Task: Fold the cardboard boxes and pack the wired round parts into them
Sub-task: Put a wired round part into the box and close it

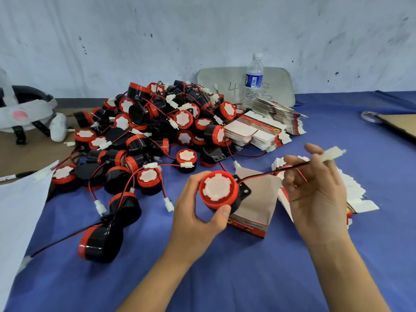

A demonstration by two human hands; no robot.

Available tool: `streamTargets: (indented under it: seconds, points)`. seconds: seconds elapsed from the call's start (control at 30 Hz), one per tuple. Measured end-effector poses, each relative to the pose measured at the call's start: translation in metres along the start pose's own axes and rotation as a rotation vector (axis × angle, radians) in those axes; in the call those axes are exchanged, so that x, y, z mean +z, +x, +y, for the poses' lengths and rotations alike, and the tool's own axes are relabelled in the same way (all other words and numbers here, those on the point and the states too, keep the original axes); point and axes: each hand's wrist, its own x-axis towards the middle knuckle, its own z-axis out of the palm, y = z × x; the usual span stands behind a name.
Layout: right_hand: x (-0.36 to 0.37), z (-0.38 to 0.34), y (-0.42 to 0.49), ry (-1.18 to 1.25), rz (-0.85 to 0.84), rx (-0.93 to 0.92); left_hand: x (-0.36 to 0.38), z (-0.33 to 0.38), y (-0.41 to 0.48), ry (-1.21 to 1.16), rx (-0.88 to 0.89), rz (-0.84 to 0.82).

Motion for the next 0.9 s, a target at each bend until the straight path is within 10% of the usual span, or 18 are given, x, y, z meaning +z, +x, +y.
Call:
streamTargets:
  seconds: [0.3, 0.9]
  points:
    - [0.008, 0.003, -0.019, -1.144, -0.633, -0.572, -0.007, 0.003, 0.006, 0.241, 0.156, -0.007]
    - [0.011, 0.011, -0.021, -1.190, -0.662, -0.432, 0.015, -0.001, -0.007, 0.111, 0.095, -0.011]
